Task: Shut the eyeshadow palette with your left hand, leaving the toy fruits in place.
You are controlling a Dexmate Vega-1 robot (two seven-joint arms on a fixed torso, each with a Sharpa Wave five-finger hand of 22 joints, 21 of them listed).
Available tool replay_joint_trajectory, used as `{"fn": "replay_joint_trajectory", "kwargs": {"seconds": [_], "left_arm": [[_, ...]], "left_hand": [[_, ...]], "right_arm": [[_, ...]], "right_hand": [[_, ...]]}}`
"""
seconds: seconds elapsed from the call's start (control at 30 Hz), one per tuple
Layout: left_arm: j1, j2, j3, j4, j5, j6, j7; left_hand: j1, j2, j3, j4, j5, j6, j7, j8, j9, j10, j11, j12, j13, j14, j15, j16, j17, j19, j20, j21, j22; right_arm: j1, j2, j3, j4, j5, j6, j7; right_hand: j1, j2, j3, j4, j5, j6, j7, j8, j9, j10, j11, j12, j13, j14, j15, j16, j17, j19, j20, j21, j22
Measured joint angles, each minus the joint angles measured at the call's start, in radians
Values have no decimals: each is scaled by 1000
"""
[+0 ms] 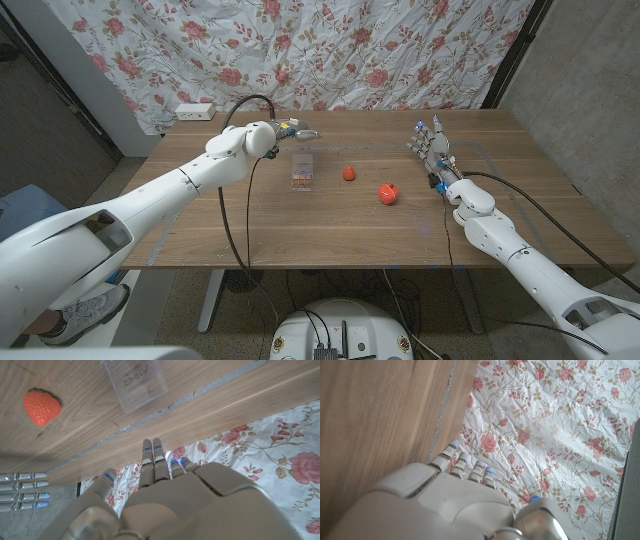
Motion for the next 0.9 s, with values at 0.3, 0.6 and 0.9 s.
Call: {"fn": "replay_joint_trajectory", "kwargs": {"seconds": [0.3, 0.6, 0.9], "left_arm": [[-18, -10, 13, 26, 21, -5, -19], [-31, -23, 20, 60, 40, -18, -36], [-37, -34, 25, 90, 45, -28, -37]], "left_hand": [[0, 0, -10, 10, 0, 57, 3, 0, 0, 82, -12, 7, 2, 41, -5, 0, -3, 0, 0, 0, -3], [0, 0, -10, 10, 0, 86, 4, 8, 0, 128, -5, 7, 2, 80, -9, 9, -2, 0, 0, 0, -3], [0, 0, -14, 5, 0, 136, 6, 8, 5, 207, -13, 12, 6, 151, -12, 16, -2, -4, -4, -5, -2]], "right_arm": [[0, 0, 0, 0, 0, 0, 0], [0, 0, 0, 0, 0, 0, 0], [0, 0, 0, 0, 0, 0, 0]], "right_hand": [[0, 0, 0, 0, 0, 0, 0, 0, 0, 0, 0, 0, 0, 0, 0, 0, 0, 0, 0, 0, 0], [0, 0, 0, 0, 0, 0, 0, 0, 0, 0, 0, 0, 0, 0, 0, 0, 0, 0, 0, 0, 0], [0, 0, 0, 0, 0, 0, 0, 0, 0, 0, 0, 0, 0, 0, 0, 0, 0, 0, 0, 0, 0]]}}
